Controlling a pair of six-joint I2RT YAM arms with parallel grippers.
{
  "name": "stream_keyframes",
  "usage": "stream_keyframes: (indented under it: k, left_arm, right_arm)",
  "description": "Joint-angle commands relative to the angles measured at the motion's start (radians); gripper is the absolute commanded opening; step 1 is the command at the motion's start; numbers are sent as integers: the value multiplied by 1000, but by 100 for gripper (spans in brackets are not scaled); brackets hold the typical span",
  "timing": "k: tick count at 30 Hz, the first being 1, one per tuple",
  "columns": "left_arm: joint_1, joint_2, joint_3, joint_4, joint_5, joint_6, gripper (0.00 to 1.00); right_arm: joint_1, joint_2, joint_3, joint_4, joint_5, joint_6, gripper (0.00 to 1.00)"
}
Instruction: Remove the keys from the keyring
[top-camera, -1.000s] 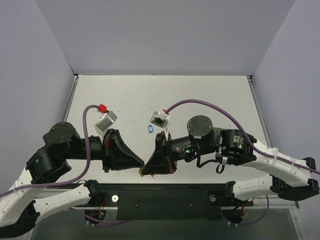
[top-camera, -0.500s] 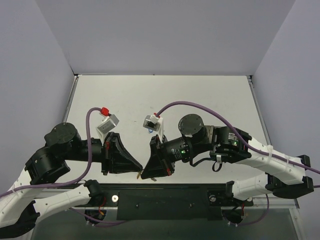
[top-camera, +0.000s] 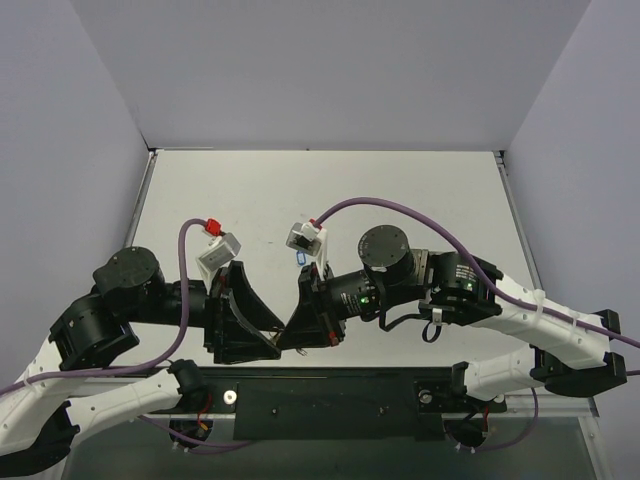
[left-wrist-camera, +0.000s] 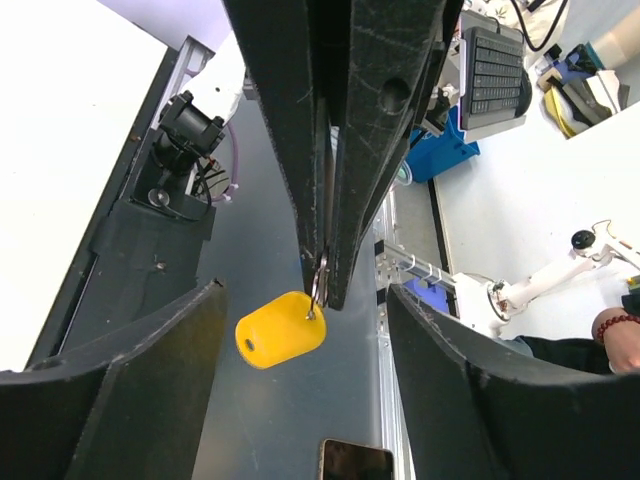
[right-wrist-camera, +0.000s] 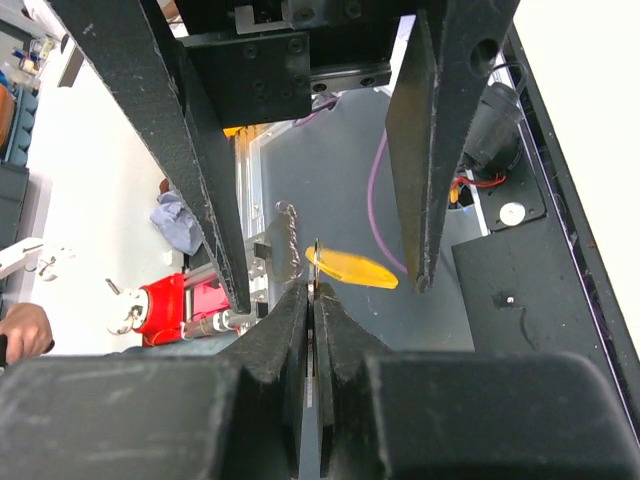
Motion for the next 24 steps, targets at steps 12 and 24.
stream_keyframes:
  k: [12, 24]
  left_arm:
    - [-2, -48, 101, -63, -319, 41, 82]
    - [-2, -191, -93, 286, -416, -99, 75]
  right_arm:
    - [3, -57, -34, 84, 56, -5, 0]
    - [1, -81, -68, 190, 144, 38, 0]
